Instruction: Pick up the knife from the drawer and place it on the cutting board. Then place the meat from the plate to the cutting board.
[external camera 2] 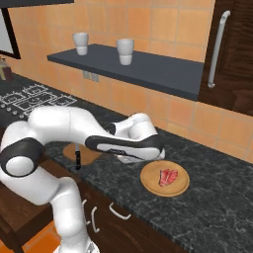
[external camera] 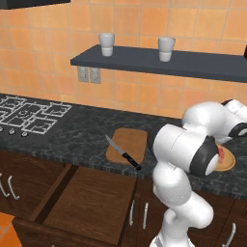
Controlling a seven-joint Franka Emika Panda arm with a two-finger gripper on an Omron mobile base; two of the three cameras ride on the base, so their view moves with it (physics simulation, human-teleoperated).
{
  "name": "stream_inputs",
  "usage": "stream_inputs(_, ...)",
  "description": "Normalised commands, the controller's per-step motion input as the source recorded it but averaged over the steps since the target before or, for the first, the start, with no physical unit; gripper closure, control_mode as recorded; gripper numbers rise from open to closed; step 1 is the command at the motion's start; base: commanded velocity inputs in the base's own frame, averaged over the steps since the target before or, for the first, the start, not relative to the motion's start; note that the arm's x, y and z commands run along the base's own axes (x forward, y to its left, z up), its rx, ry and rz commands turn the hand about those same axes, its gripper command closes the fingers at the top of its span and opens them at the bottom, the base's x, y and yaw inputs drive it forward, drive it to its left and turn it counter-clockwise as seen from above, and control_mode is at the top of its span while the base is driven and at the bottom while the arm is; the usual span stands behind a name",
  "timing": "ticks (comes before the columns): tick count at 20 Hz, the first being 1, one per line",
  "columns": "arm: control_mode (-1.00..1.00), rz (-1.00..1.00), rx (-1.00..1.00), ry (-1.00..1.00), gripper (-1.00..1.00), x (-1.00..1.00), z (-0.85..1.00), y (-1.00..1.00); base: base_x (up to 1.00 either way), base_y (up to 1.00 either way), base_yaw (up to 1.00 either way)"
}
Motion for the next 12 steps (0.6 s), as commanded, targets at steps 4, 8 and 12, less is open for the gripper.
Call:
stream_inputs(4,-1.0,-0.07,0.1,0.09,-1.0,-0.06,-0.12,-0.35,0.0,0.0,0.0)
stream_inputs(8,-1.0,-0.03,0.19,0.16,-1.0,-0.1,-0.34,-0.19,0.0,0.0,0.0)
stream_inputs(12,-1.0,-0.03,0.18,0.19,-1.0,0.11,-0.3,-0.13,0.0,0.0,0.0)
